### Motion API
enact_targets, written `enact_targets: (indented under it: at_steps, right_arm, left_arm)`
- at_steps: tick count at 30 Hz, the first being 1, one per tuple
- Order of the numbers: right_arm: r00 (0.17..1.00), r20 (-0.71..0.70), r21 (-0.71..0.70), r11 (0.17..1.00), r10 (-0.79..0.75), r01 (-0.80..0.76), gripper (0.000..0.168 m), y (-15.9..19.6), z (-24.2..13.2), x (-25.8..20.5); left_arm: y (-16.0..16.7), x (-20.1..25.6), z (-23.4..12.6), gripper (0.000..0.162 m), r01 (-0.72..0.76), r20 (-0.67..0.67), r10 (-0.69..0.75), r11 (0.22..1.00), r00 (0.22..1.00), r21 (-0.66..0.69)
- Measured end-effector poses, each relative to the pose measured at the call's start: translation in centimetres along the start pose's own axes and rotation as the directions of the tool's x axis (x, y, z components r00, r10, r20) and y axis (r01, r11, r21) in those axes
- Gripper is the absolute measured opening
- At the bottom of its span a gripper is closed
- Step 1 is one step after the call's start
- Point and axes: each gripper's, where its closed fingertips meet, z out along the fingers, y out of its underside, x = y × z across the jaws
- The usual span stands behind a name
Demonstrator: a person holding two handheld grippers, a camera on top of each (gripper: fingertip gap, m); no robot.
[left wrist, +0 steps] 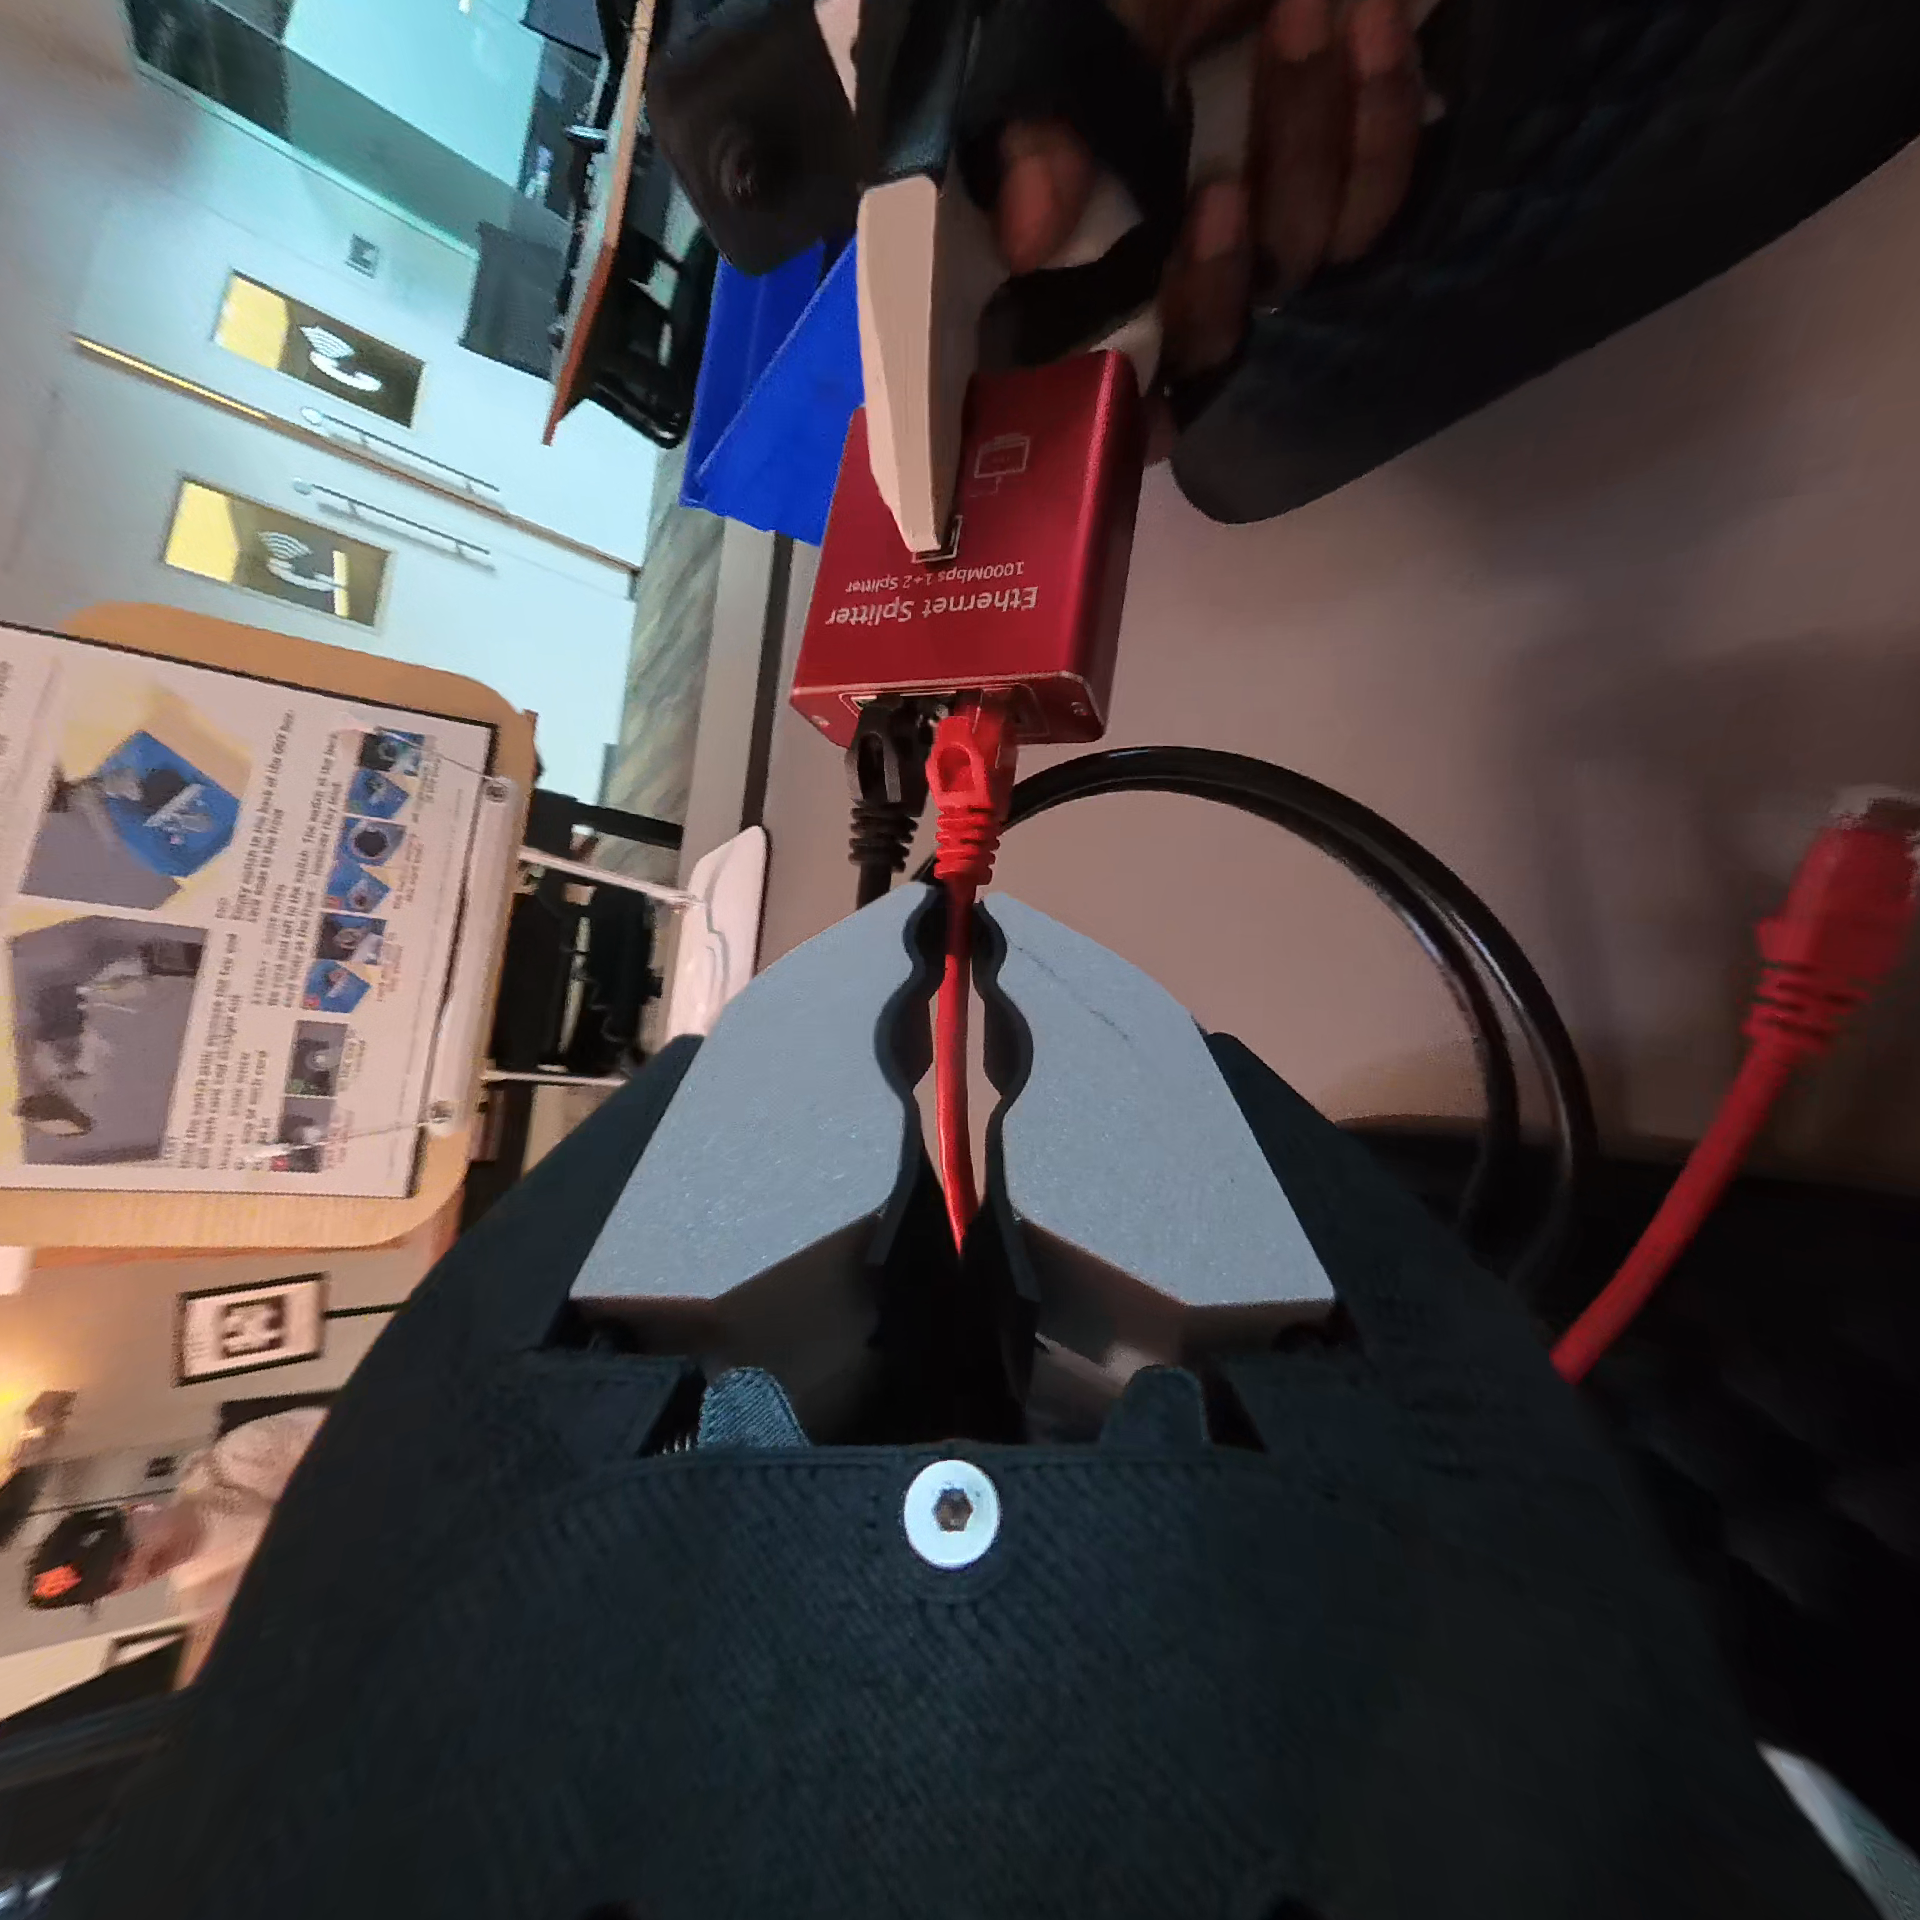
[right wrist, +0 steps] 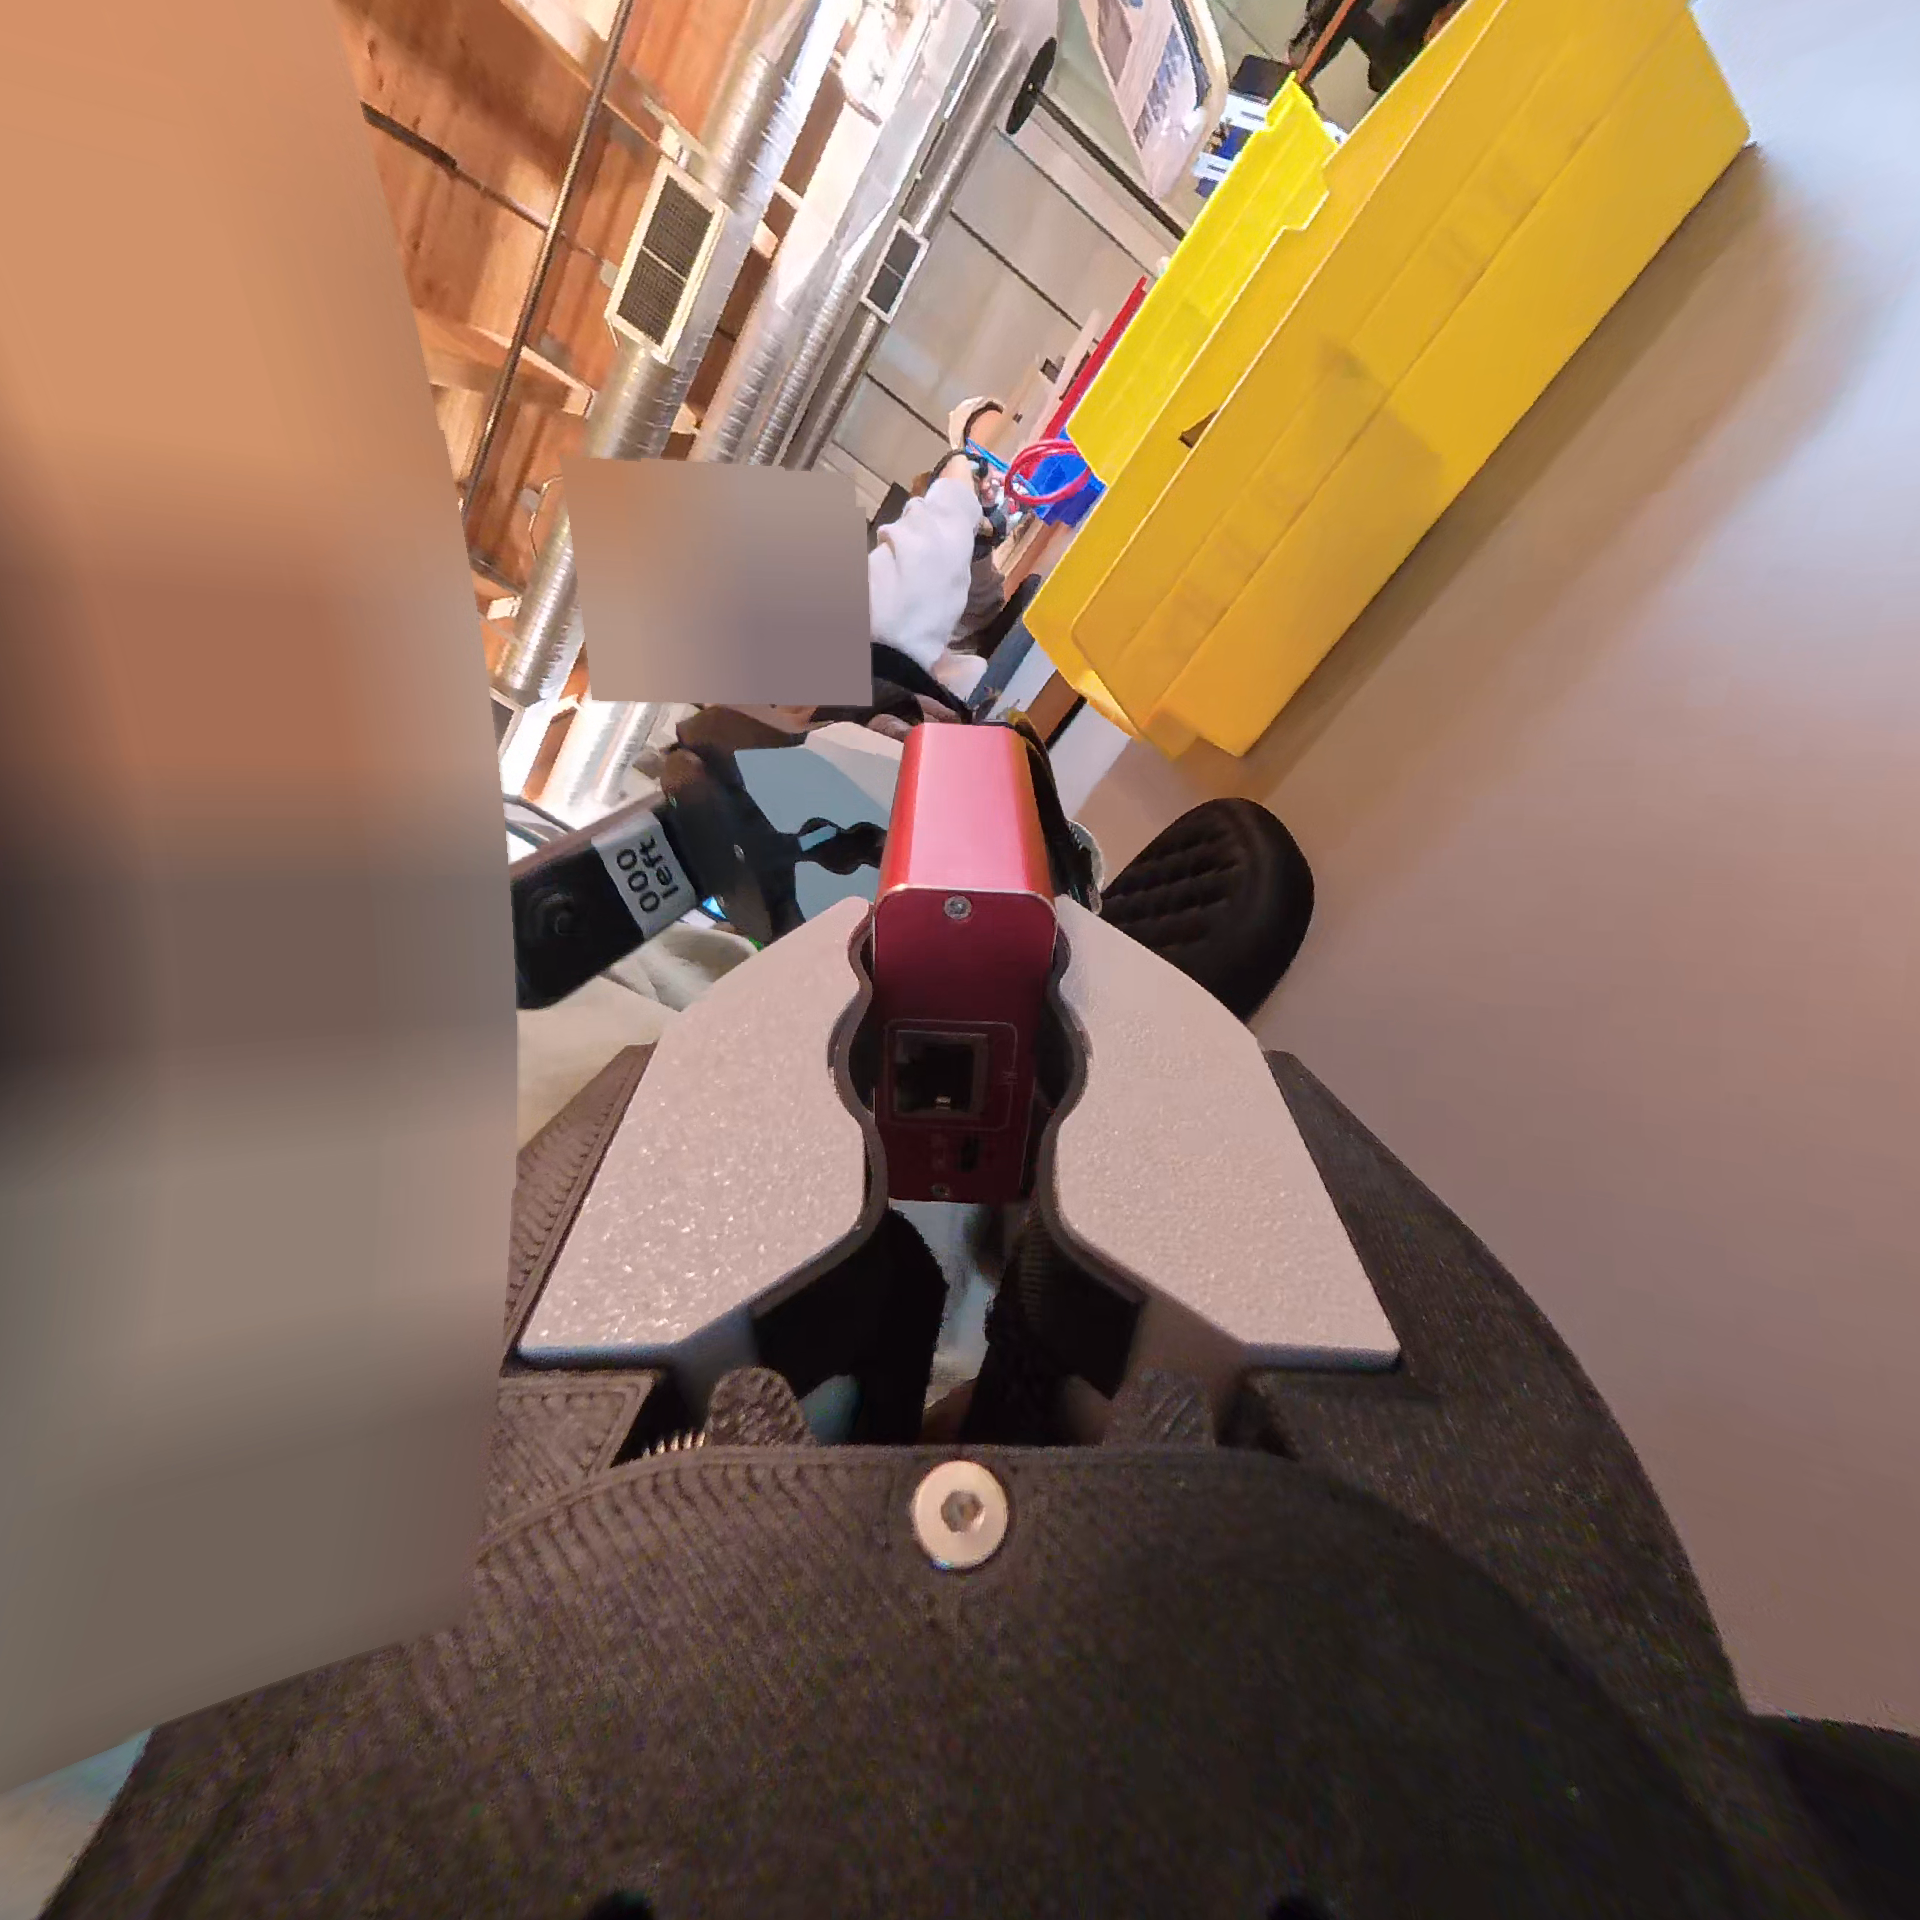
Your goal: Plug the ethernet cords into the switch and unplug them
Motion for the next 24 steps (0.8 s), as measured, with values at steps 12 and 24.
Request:
enact_targets:
  at_steps: [12,24]
  right_arm:
    - [0.998,-0.062,0.005,1.000,-0.028,0.028,0.027,0.1,0.6,0.5]
    - [0.938,-0.181,-0.092,0.954,-0.297,0.284,0.027,-2.3,-1.0,0.0]
  left_arm:
    - [0.5,0.0,0.5,0.004,-0.026,0.005,0.026,1.000,1.000,-0.004]
    - [0.2,-3.4,-0.8,0.057,0.410,0.011,-0.419,0.892,0.908,0.191]
